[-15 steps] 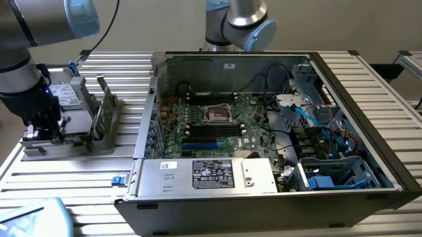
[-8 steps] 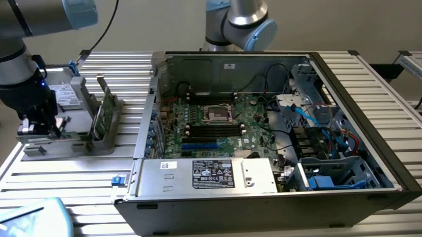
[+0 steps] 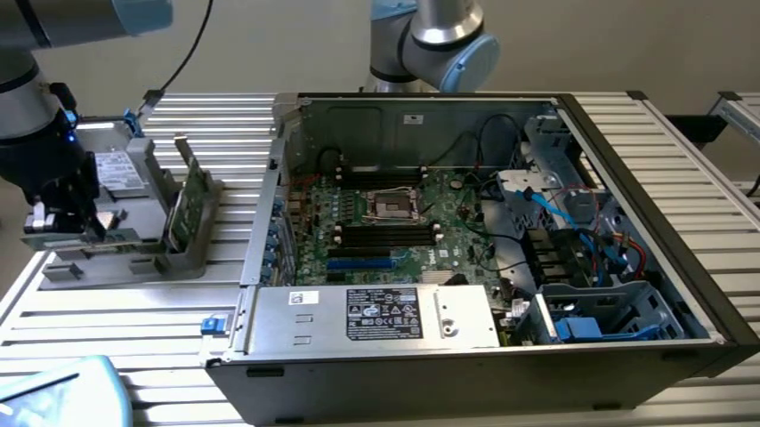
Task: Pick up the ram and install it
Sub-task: 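Pick up the ram and move it above insertion slot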
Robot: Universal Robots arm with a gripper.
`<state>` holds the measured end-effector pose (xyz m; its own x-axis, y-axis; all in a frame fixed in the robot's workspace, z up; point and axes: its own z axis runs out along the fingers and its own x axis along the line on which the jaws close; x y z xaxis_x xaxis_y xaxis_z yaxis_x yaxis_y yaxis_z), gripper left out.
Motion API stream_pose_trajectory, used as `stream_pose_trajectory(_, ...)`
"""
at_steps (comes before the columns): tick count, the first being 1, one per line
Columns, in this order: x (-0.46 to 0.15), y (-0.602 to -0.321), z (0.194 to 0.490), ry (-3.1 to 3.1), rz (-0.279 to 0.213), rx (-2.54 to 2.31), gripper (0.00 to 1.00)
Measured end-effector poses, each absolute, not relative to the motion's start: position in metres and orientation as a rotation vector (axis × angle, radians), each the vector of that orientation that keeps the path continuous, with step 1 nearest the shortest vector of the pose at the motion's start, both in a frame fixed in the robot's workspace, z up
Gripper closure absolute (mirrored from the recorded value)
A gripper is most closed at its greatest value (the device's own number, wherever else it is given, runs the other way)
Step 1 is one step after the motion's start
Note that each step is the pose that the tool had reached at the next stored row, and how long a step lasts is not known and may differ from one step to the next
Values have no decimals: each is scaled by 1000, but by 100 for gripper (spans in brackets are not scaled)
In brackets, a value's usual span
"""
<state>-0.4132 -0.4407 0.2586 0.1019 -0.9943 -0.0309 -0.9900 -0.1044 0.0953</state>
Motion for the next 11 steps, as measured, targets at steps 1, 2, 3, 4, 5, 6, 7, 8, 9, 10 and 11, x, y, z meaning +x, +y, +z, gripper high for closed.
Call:
stream_pose_trajectory(1, -413, -441, 262, -2068, -134, 2294, 87)
stream_pose_trajectory(2, -412, -441, 266, -2068, -135, 2294, 87)
stream_pose_trajectory(3, -411, -441, 271, -2068, -135, 2294, 87)
stream_pose_trajectory(4, -410, -441, 275, -2068, -135, 2294, 87)
stream_pose_trajectory(5, -408, -441, 279, -2068, -135, 2294, 87)
stream_pose_trajectory(6, -405, -441, 283, -2068, -136, 2294, 87)
stream_pose_trajectory(7, -402, -441, 287, -2068, -137, 2294, 87)
stream_pose_trajectory(8, -399, -441, 291, -2068, -139, 2294, 87)
stream_pose_trajectory(9, -396, -441, 294, -2069, -140, 2295, 87)
stream_pose_trajectory(10, -393, -441, 299, -2069, -142, 2295, 87)
stream_pose_trajectory(11, -390, -441, 302, -2069, -143, 2295, 87)
